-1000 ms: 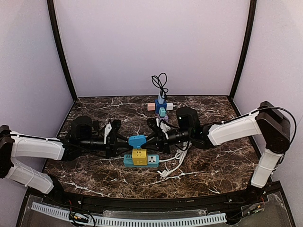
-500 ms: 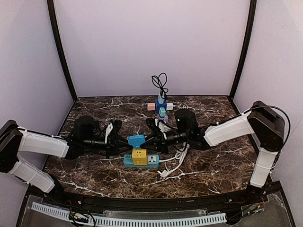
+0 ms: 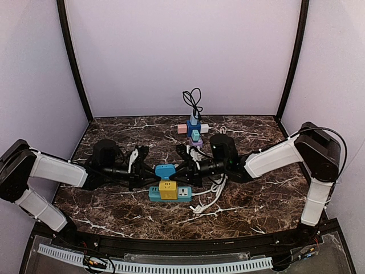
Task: Insert the plug
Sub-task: Insert the plug into the socket.
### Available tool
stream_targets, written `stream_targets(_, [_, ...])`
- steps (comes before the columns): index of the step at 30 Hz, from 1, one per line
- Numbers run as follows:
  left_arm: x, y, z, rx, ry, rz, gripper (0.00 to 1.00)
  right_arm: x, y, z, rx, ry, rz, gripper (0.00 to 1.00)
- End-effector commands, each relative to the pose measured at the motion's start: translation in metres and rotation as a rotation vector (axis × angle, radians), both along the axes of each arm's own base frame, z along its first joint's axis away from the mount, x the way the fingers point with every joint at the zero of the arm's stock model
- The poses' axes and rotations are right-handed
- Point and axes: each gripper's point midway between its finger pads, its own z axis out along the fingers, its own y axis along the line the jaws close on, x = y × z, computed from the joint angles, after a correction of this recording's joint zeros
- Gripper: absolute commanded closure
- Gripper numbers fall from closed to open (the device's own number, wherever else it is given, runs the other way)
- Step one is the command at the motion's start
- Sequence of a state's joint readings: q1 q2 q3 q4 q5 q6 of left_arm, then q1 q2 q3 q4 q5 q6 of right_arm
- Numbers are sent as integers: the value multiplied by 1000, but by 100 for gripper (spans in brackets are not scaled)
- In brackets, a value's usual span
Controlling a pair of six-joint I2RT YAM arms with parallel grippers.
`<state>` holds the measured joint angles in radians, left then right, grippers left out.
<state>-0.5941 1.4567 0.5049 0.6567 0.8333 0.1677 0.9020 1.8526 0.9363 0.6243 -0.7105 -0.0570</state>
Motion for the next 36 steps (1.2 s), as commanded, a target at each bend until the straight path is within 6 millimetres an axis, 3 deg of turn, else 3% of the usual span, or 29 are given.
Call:
stream_targets(1, [7, -3, 3, 13, -38, 2, 99, -6, 9, 6, 47, 17, 22, 100])
stream_targets(18, [7, 0, -17, 50, -70, 12, 99, -7, 6, -4, 25, 73, -3, 100])
stream_targets(36, [11, -2, -16, 57, -222, -26, 99, -4, 6, -18, -11, 7, -1, 100])
